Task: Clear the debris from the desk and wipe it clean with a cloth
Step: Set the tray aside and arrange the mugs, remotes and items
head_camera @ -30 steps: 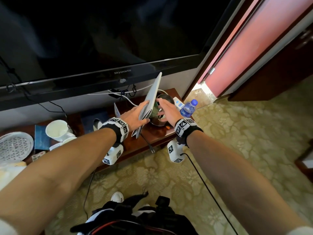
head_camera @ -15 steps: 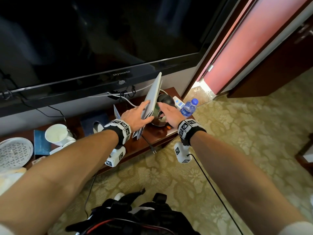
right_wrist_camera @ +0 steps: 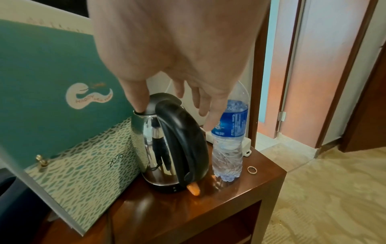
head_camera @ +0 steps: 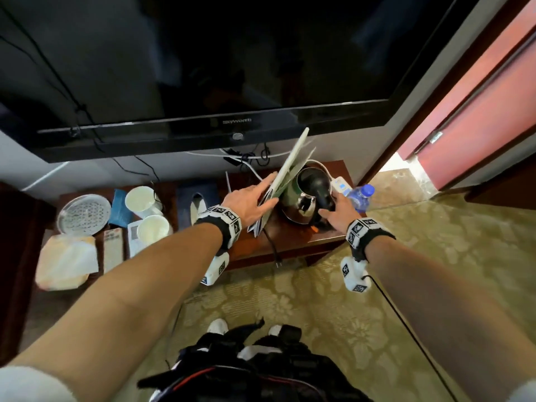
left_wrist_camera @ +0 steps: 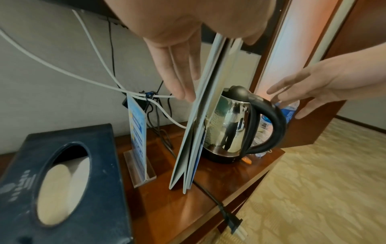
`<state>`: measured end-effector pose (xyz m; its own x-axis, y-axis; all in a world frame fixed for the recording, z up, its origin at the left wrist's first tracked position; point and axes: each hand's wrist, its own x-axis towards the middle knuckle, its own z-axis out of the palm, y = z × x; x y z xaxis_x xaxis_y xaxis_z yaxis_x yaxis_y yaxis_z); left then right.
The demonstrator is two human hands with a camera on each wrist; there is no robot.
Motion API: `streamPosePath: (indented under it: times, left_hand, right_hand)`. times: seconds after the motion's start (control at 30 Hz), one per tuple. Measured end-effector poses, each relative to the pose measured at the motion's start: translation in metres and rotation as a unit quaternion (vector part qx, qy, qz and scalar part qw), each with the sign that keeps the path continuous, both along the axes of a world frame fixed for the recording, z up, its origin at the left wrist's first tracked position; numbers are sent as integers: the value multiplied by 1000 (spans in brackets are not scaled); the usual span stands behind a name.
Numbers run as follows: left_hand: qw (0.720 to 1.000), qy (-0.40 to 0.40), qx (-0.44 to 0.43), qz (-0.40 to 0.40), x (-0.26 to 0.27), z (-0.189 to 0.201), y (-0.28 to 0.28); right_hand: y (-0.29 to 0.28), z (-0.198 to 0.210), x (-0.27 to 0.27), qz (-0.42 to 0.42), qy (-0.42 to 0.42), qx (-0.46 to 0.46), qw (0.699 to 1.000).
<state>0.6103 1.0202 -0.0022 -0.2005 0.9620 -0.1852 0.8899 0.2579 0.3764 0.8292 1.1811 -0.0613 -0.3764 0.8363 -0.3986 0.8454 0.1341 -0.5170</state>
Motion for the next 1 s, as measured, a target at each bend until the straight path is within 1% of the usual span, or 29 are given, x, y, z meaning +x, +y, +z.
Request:
streamPosePath:
  times: [0.07, 0.17, 0.33, 0.5, 0.7, 0.83, 1.0]
  left_hand:
    - [1000, 4, -3, 18, 12, 1, 0]
    - [999, 12, -8, 43, 28, 2, 0]
    - [994, 30, -13, 107, 43, 7, -1]
    - [984, 38, -9, 173, 53, 11, -3]
    - [978, 47, -18, 204, 56, 6, 0]
    - [977, 26, -11, 210, 53, 8, 0]
    - [977, -37, 11, 212, 45, 4, 4]
  right_hand:
    - [10, -10, 5, 3, -3, -12, 1000]
    - [8, -4, 5, 4, 0, -46, 999]
    - [12, -4, 3, 11, -18, -71, 997]
    - [15, -6, 1, 1, -25, -53, 998]
    - [8, -4, -2, 4, -75, -27, 997]
    - [2, -8, -9, 12, -96, -35, 995]
    - [0, -8, -17, -6, -104, -30, 994]
